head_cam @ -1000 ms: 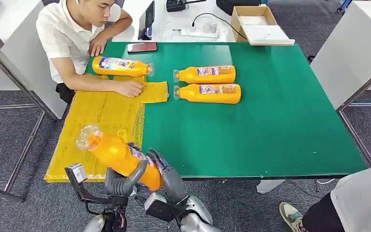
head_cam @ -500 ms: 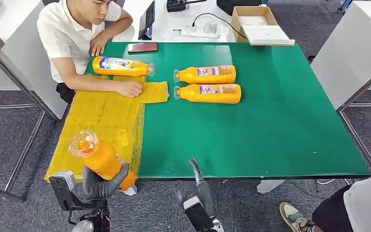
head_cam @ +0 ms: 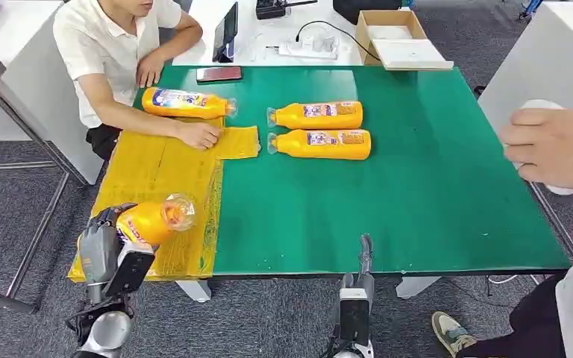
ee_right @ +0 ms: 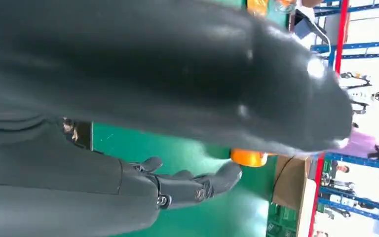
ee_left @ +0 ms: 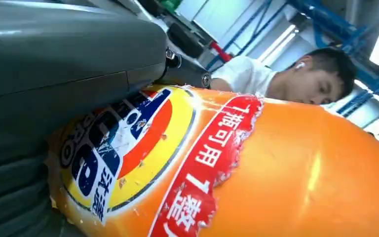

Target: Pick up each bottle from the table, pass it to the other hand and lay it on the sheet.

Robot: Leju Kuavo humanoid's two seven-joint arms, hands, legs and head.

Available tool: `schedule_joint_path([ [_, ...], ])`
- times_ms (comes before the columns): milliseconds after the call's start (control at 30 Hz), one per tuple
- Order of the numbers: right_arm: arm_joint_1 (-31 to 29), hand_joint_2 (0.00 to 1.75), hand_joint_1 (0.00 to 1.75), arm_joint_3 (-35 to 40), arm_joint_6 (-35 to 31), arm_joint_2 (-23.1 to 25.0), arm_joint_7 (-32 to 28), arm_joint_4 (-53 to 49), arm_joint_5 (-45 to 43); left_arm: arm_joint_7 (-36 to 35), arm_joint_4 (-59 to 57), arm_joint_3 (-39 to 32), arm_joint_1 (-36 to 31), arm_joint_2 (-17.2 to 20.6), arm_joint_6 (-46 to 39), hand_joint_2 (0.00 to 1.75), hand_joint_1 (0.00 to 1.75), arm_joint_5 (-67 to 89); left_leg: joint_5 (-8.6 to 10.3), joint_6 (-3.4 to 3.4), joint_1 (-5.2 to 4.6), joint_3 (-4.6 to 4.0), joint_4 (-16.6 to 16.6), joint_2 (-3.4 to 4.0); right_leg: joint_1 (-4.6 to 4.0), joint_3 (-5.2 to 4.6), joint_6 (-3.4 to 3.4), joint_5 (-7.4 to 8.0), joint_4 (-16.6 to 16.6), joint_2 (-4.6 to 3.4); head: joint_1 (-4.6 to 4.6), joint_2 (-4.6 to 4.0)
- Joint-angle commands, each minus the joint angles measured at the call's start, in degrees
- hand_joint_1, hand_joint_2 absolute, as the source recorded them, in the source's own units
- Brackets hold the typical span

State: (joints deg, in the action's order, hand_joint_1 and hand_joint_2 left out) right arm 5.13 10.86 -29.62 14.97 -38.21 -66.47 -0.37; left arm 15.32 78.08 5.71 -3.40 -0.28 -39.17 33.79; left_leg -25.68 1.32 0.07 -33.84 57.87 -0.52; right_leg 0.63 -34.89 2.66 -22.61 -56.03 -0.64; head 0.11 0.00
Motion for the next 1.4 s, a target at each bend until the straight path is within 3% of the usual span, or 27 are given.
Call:
schedule_joint_path([
  [33,-0.28,0.0,0.0,2.22,0.4,0.09,-1.79,-0.26,0.27,-6.57,-23.58,2.07,-11.98,0.16,2.86,1.75,1.75,15.94,-0.05,-0.08,0.01,0.3,-0.1,-0.17,-0.03,0.36,-0.1,-0.15,0.06,0.28,0.02,-0.02],
  [167,-1.47,0.0,0.0,5.08,0.76,-0.9,-1.79,0.77,0.48,-8.04,-40.01,3.38,-22.05,-0.78,3.13,1.75,1.75,19.3,0.08,-0.08,0.01,0.19,-0.11,-0.47,-0.03,0.33,-0.09,-0.09,0.09,0.49,0.02,0.0],
  [400,-1.57,0.0,0.0,5.04,0.74,-1.03,-1.79,0.89,0.24,-7.5,-40.45,3.34,-22.0,-0.67,2.82,1.75,1.75,18.93,-0.03,-0.05,0.01,0.19,-0.07,-0.07,-0.03,0.21,-0.1,-0.03,0.04,0.11,0.0,0.0],
  [567,-4.66,0.0,0.0,7.4,2.3,-1.0,-1.79,5.7,0.33,-15.95,-56.22,6.29,-30.88,0.22,4.64,1.75,1.75,27.98,0.02,-0.07,0.04,0.17,-0.06,-0.1,-0.06,0.22,-0.1,0.01,0.05,0.15,0.02,0.0],
  [767,-5.28,0.0,0.0,7.05,1.54,-0.55,-1.79,6.75,-0.96,-15.99,-60.05,3.8,-32.89,0.53,11.68,1.75,1.75,25.84,0.06,-0.12,0.02,0.17,-0.05,0.04,-0.03,0.15,-0.2,0.11,0.01,-0.01,0.02,-0.02],
  [800,-5.26,0.0,0.0,6.84,1.19,-0.51,-1.79,7.42,-1.21,-14.97,-59.82,3.46,-32.77,0.53,12.49,1.75,1.5,25.34,0.07,-0.16,0.01,0.29,-0.11,0.09,-0.03,0.24,-0.23,0.11,0.03,-0.04,0.02,0.0],
  [833,-5.17,0.0,0.0,6.79,1.15,-0.6,-1.79,7.75,-1.28,-13.97,-59.38,2.62,-32.62,0.34,13.44,1.75,0.47,24.23,0.07,-0.15,0.03,0.36,-0.09,0.06,-0.05,0.34,-0.22,0.1,0.02,-0.02,0.02,-0.02],
  [867,-5.03,0.0,0.0,6.77,1.45,-0.67,-1.79,8.06,-1.32,-11.68,-58.53,1.82,-32.33,0.1,16.39,1.75,0.05,22.64,0.07,-0.14,0.01,0.41,-0.1,0.07,-0.03,0.4,-0.21,0.11,0.01,-0.05,0.02,0.0],
  [933,-4.68,0.0,0.0,6.25,1.76,-0.58,-1.79,7.68,-1.74,-13.04,-57.87,5.51,-32.43,0.75,17.25,1.75,0.0,26.76,0.08,-0.17,0.02,0.54,-0.1,0.07,-0.04,0.52,-0.24,0.11,-0.02,-0.04,0.0,0.0],
  [1067,-4.88,0.0,0.0,4.75,1.61,-0.53,-1.79,7.37,-0.99,-11.16,-54.34,4.28,-32.41,0.26,26.48,1.75,0.0,22.58,0.14,-0.22,0.0,0.54,-0.09,0.0,-0.02,0.48,-0.23,0.1,-0.06,0.02,0.0,0.0],
  [1200,-4.94,0.0,0.0,3.74,1.41,-0.31,-1.79,6.8,-0.12,-8.05,-49.71,6.16,-30.29,0.6,29.14,1.75,0.0,21.18,0.19,-0.27,-0.02,0.64,-0.14,0.02,0.0,0.59,-0.24,0.1,-0.04,-0.03,0.0,0.0],
  [1333,-4.2,0.0,0.0,2.5,1.35,-0.21,-1.79,7.05,0.29,-2.79,-34.76,7.22,-24.3,1.37,33.74,1.75,0.0,10.44,0.16,-0.27,-0.01,0.73,-0.18,0.04,0.0,0.7,-0.26,0.09,0.0,-0.06,0.02,0.0],
  [1400,-3.95,0.0,0.0,2.26,1.39,-0.26,-1.79,7.08,0.41,-1.85,-27.2,8.74,-21.52,2.01,32.06,1.75,0.0,8.08,0.16,-0.27,-0.02,0.69,-0.14,-0.1,0.01,0.69,-0.25,0.07,-0.03,0.01,0.0,-0.02],
])
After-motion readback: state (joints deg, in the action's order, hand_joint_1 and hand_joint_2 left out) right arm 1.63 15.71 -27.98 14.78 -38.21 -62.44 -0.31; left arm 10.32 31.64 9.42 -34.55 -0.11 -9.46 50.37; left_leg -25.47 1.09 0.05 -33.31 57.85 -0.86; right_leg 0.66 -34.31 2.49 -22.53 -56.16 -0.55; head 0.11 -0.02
